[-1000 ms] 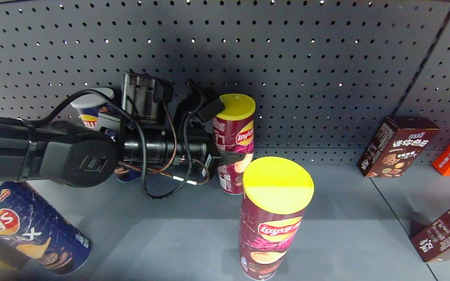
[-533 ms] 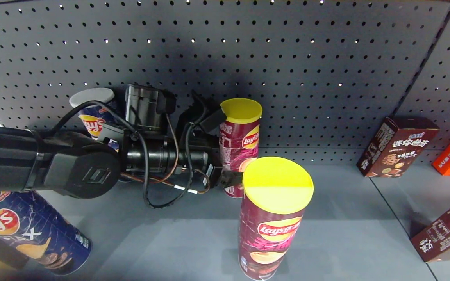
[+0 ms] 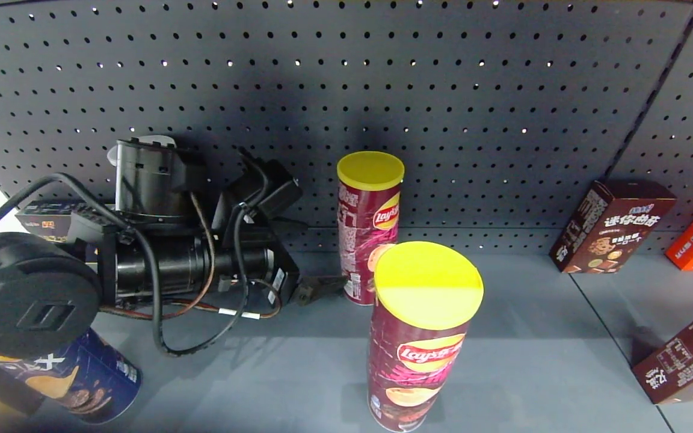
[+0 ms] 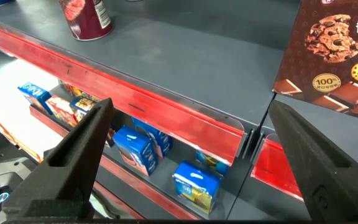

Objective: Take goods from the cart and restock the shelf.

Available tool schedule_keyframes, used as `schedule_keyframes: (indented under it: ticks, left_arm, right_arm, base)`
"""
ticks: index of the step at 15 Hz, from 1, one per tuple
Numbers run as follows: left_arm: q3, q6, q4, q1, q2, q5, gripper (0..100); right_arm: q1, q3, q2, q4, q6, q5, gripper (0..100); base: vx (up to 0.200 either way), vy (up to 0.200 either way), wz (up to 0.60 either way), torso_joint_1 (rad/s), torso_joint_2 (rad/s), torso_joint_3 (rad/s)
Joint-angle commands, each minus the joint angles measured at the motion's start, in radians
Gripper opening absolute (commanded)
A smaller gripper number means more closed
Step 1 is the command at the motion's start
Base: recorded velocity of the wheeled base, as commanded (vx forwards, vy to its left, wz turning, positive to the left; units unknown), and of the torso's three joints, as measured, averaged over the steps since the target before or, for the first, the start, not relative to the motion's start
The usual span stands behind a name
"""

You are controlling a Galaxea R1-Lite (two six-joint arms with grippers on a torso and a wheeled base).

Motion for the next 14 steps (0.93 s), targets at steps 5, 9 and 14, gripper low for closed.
schedule_keyframes:
  ticks: [5, 9, 14]
  left_arm:
    - [0.02, -0.075, -0.034, -0.05, -0.036, 0.128, 100]
    - [0.005, -0.097, -0.047, -0.093, -0.004, 0.205, 100]
    - [0.0, -0.088, -0.086, -0.094, 0.036, 0.312, 100]
  right_arm:
    - [0.0, 0.0, 0.001, 0.0, -0.001, 0.0, 100]
    - [0.0, 0.0, 0.001, 0.0, -0.001, 0.0, 100]
    - [0.0, 0.0, 0.001, 0.0, -0.001, 0.0, 100]
  base:
    - [0.0, 0.0, 0.0, 0.0, 0.0, 0.0]
    - [0.0, 0.0, 0.0, 0.0, 0.0, 0.0]
    - [0.0, 0.0, 0.0, 0.0, 0.0, 0.0]
